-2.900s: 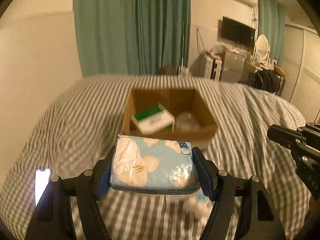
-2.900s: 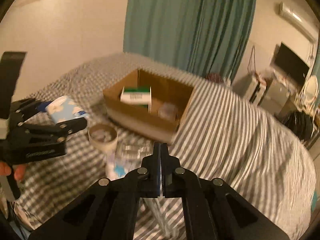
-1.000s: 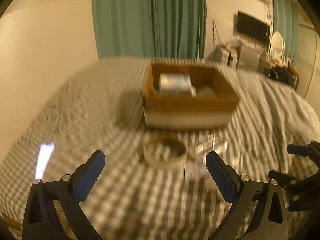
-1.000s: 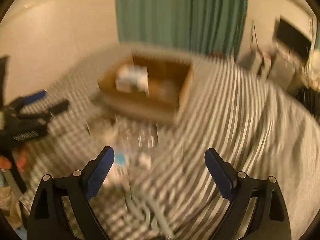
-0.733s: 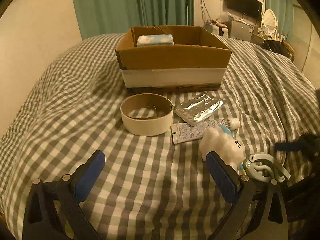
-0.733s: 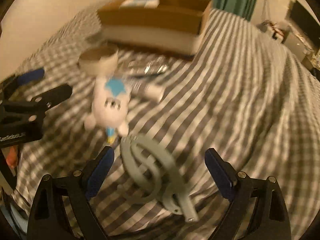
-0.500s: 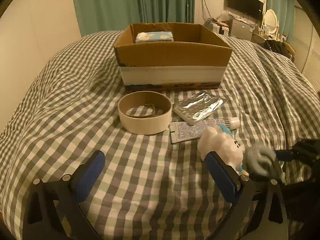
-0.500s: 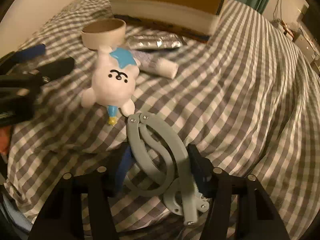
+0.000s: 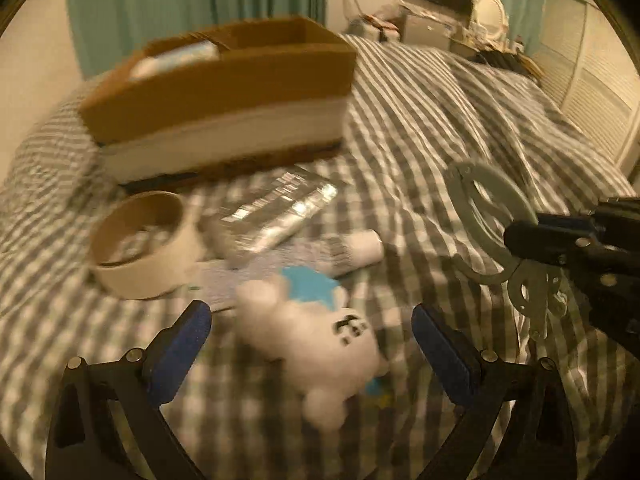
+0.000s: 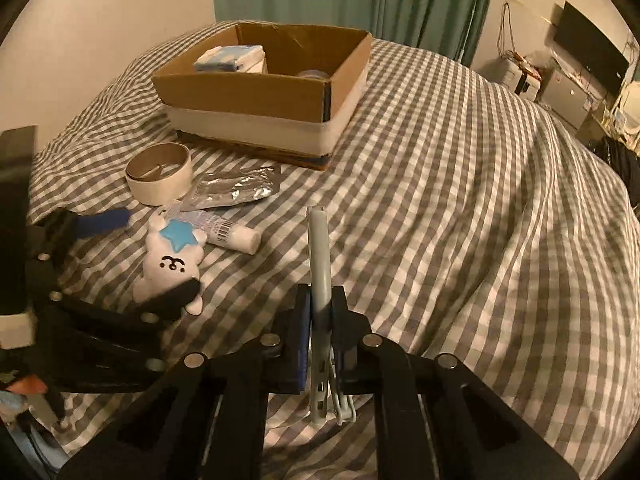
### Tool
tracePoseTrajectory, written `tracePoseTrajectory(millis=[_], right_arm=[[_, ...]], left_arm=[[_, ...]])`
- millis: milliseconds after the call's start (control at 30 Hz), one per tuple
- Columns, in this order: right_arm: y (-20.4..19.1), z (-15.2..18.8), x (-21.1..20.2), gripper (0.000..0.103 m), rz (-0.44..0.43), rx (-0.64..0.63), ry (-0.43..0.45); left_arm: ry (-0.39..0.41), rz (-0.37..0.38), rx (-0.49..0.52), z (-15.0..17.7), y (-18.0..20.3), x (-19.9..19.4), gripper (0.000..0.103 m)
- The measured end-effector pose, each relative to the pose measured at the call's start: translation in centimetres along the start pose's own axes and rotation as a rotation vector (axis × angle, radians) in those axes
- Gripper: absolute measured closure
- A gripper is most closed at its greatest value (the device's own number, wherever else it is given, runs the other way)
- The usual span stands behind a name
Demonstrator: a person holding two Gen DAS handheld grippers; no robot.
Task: Organize objects
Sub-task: 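Grasp the white plush toy with the left tool, then drop the plush toy into the box with the left tool while the right tool drops the clip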
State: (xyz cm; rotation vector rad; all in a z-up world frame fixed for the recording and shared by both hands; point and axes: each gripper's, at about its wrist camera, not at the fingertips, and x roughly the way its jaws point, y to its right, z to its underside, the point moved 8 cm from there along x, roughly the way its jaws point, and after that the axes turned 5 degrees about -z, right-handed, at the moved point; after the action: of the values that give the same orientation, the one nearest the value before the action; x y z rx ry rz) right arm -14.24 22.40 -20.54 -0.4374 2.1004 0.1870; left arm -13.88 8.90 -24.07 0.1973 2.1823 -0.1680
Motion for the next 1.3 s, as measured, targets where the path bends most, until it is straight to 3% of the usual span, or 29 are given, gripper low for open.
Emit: tracePoseTrajectory(millis=[133,167,367,533,667,933,1100,1300], right_arm=[[0.2,-0.1,0.5,0.094,-0.008,0.010,0.007],[0.2,0.0,0.5,0.094,-0.008,0.012,0.008],[-0.4,-0.3,-0.7,0.094,0.000,0.003,0.048],[-0.8,-1.4,-3.1,0.094,0.017,-0.002,0.109],[-1.4,-4.1,-6.2,0.094,0.036,-0.029,0.184],[-3.0,-15.0,-14.4,0.094,0.050,-0.111,0.431],[-3.0,-21.5,-14.1,0.094,-0.011,-0.088,0.498],[-0.6,-25.9,-6.4,0.094,-0.106,0.016,0.408]], left_arm=[[-0.023,0.021,0.007,0.5,0.1,0.9,0.038],[-0.013,0.023,0.001,0.5,-0.1,0.7,0.039],[0.026,0.004,-0.018,0.2,-1.0,-1.8,0.039],[0.114,-0.017,-0.033,-2.4,-2.6,-5.7,0.039],[0.237,-0.039,-0.035,-7.2,-4.4,-10.3,0.039],[0.483,-0.105,-0.039,-19.1,-9.4,-17.2,0.039],[0.485,-0.104,-0.092,-24.2,-12.5,-13.8,0.039],[0.395,-0.115,-0.109,-25.8,-14.8,-4.9,0.039]])
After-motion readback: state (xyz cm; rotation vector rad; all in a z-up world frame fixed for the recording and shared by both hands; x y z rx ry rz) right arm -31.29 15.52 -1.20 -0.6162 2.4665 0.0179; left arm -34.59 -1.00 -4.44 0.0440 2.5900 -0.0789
